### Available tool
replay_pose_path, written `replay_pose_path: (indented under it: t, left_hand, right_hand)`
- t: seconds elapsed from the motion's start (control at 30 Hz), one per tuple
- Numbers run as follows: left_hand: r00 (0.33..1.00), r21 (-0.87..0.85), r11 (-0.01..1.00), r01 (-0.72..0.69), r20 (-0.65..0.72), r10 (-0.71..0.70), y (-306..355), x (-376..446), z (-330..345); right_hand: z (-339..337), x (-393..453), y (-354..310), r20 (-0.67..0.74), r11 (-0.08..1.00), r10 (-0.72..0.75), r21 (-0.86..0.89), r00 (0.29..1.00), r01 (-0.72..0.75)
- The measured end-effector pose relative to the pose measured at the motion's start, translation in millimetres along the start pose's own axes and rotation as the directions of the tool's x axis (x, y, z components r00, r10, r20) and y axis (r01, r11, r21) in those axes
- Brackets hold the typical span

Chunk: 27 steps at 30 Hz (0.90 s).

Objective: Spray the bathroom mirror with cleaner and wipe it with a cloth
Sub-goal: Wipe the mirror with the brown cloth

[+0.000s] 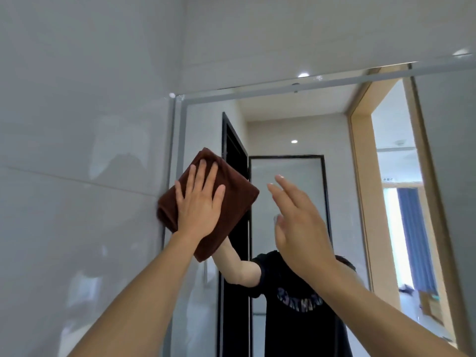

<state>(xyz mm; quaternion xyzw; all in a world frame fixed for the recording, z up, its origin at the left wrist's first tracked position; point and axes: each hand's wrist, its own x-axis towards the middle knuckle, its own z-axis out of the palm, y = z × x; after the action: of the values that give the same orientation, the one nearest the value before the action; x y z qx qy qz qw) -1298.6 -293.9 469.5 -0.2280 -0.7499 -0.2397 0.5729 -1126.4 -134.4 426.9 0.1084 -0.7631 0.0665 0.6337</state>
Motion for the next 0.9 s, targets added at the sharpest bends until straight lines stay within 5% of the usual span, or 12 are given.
replay_pose_path:
  t: [0.17,0.3,0.4,0.6,0.77,0.9]
  left_hand:
    - [0.981,-0.408,0.911,0.051,0.191,0.031,-18,9,-40]
    - [0.921,-0.701,0.636,0.322,0.389,-0.037,-17,17,-63]
    - [0.896,-0.774,0.475,0.420,0.435,-0.083,-17,20,-69]
    - [0.903,-0.840,0.335,0.427,0.412,-0.118,-23,27,-70]
    - [0.928,-0.771,0.570,0.283,0.071,-0.365,-20,32,-73]
    - [0.946,-0.516,0.831,0.206,-0.111,-0.303,-9,32,-66]
  right_hand:
    - [58,39,-45,0.122,0.986,-0.139,0.107,0.983,0.126]
    - [110,62,-71,0.133,0.995,-0.092,0.041,0.987,0.087]
    - [136,68,-76,0.119,0.993,-0.032,-0.105,0.992,0.045]
    - [166,70,-81,-0.010,0.965,0.059,-0.255,0.998,-0.059]
    - [160,88,-65,0.047,0.950,-0.020,-0.312,0.999,0.033]
    - [133,122,-33,0.100,0.902,-0.143,-0.397,0.985,0.171]
